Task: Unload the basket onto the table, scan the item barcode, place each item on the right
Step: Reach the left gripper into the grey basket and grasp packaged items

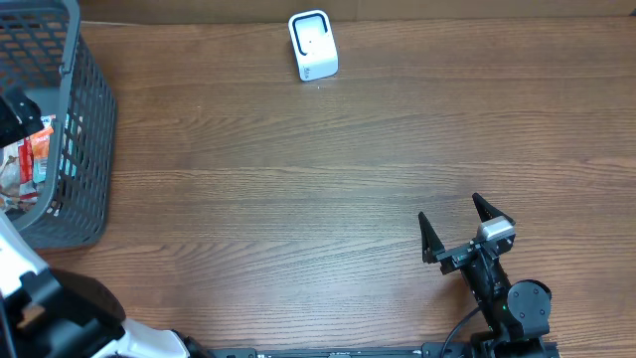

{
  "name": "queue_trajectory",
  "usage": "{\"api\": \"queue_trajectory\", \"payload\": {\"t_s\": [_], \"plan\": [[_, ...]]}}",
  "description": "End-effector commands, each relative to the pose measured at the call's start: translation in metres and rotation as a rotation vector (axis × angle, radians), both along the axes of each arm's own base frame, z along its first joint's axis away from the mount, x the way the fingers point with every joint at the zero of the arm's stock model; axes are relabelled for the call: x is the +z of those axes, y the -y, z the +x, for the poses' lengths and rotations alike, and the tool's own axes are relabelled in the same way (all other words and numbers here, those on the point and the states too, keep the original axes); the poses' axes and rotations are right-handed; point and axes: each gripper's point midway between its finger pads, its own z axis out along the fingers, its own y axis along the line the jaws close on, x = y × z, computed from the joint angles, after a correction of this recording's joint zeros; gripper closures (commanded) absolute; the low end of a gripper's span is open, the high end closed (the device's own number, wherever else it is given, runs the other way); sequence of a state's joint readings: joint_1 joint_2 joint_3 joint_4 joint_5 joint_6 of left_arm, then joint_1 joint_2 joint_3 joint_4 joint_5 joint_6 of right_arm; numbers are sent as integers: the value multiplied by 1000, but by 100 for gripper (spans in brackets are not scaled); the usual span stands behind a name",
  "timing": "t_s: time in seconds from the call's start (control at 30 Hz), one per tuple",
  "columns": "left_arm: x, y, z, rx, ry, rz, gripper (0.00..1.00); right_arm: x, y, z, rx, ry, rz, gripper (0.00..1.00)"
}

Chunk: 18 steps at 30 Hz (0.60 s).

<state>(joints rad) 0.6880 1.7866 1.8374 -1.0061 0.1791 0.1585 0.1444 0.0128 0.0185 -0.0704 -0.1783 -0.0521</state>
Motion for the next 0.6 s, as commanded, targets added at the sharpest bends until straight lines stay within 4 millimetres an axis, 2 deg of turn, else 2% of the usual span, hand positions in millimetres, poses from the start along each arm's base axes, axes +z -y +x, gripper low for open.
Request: {"api": "queue_trajectory", "payload": {"t_s": [0.0, 0.27, 0.57], "plan": [[-23, 0, 9, -99, -49, -5, 0, -2, 2, 1, -9, 2, 3, 0], [-86, -4, 15, -114, -162, -100, 0, -2, 2, 1, -9, 2, 3, 0], [-134, -3, 14, -123, -251, -176, 0, -2, 2, 1, -9, 2, 3, 0]]}}
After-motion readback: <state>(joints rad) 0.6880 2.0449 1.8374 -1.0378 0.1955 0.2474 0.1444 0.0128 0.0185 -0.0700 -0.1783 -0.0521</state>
